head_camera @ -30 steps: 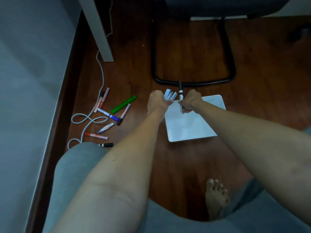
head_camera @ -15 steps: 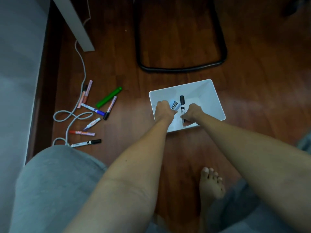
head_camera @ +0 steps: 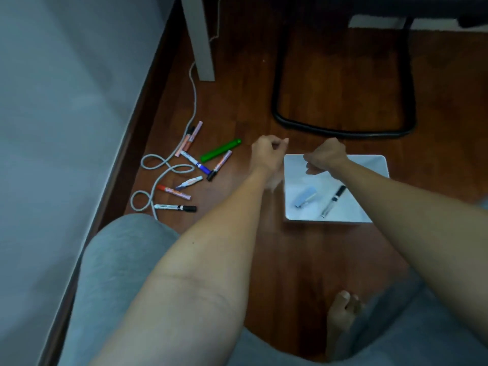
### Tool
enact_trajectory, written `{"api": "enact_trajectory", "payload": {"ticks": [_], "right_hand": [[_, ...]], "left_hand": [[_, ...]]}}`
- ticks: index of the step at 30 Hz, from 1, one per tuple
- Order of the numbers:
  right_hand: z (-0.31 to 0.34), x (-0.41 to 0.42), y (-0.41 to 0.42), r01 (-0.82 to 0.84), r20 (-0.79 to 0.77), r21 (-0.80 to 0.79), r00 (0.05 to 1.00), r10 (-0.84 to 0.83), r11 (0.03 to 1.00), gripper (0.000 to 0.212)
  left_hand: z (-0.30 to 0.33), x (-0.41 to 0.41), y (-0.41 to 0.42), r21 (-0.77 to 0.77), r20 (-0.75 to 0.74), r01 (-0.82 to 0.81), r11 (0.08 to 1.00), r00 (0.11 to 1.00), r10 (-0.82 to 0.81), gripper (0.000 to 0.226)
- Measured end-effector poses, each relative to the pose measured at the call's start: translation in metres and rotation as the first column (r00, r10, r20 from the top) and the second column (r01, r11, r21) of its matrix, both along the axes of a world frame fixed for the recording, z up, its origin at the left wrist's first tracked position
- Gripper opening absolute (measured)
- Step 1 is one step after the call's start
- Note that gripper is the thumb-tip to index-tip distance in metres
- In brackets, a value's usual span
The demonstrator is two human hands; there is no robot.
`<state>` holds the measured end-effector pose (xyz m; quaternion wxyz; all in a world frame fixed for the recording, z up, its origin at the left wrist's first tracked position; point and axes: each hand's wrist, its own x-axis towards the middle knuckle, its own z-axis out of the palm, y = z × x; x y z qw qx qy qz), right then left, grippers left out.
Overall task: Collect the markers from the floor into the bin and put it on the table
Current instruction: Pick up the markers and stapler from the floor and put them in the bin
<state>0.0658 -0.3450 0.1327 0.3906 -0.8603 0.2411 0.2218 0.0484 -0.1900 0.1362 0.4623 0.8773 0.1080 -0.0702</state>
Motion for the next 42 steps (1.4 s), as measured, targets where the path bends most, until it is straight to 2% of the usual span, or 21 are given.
{"api": "enact_trajectory", "payload": {"ticks": [5, 12, 14, 17, 20, 25, 28, 32, 35, 38, 42], "right_hand": [[0.011, 0.024, 0.050, -0.110, 0.093, 0.048, 0.990, 0.105, 0.993, 0.022], [-0.025, 0.039, 0.140, -0.318, 0.047, 0.047, 0.948, 0.316, 0.947, 0.026], [-0.048, 0.042, 0.162, -0.373, 0.063, 0.002, 0.926, 0.372, 0.928, 0.032], [-0.066, 0.031, 0.204, -0.478, 0.066, -0.028, 0.875, 0.479, 0.878, 0.025], [-0.083, 0.016, 0.246, -0.591, 0.087, -0.052, 0.800, 0.594, 0.805, 0.031], [-0.105, -0.006, 0.292, -0.700, 0.151, -0.044, 0.701, 0.697, 0.713, 0.034], [-0.123, -0.015, 0.310, -0.738, 0.165, -0.097, 0.650, 0.742, 0.668, 0.034], [-0.143, -0.026, 0.324, -0.781, 0.143, -0.162, 0.586, 0.797, 0.603, 0.033], [-0.148, -0.033, 0.330, -0.764, 0.138, -0.188, 0.601, 0.787, 0.617, 0.041], [-0.147, -0.039, 0.330, -0.747, 0.135, -0.206, 0.618, 0.775, 0.632, 0.034], [-0.141, -0.043, 0.316, -0.800, 0.107, -0.315, 0.505, 0.856, 0.511, 0.047]], "left_hand": [[0.008, 0.003, 0.078, 0.052, -0.004, -0.195, 0.979, 0.981, 0.196, 0.033], [-0.018, -0.033, 0.164, 0.070, -0.082, -0.436, 0.897, 0.894, 0.441, 0.040], [-0.030, -0.049, 0.184, 0.105, -0.121, -0.495, 0.863, 0.855, 0.505, 0.040], [-0.049, -0.073, 0.209, 0.134, -0.164, -0.583, 0.801, 0.784, 0.598, 0.041], [-0.072, -0.095, 0.230, 0.128, -0.221, -0.691, 0.711, 0.679, 0.700, 0.034], [-0.115, -0.115, 0.254, 0.153, -0.308, -0.783, 0.603, 0.542, 0.782, 0.044], [-0.134, -0.114, 0.260, 0.163, -0.333, -0.820, 0.549, 0.478, 0.813, 0.054], [-0.154, -0.105, 0.261, 0.119, -0.351, -0.846, 0.520, 0.454, 0.819, 0.057], [-0.163, -0.100, 0.261, 0.144, -0.335, -0.831, 0.538, 0.470, 0.817, 0.051], [-0.163, -0.103, 0.256, 0.184, -0.308, -0.820, 0.542, 0.476, 0.824, 0.044], [-0.158, -0.104, 0.248, 0.181, -0.317, -0.807, 0.562, 0.493, 0.810, 0.041]]}}
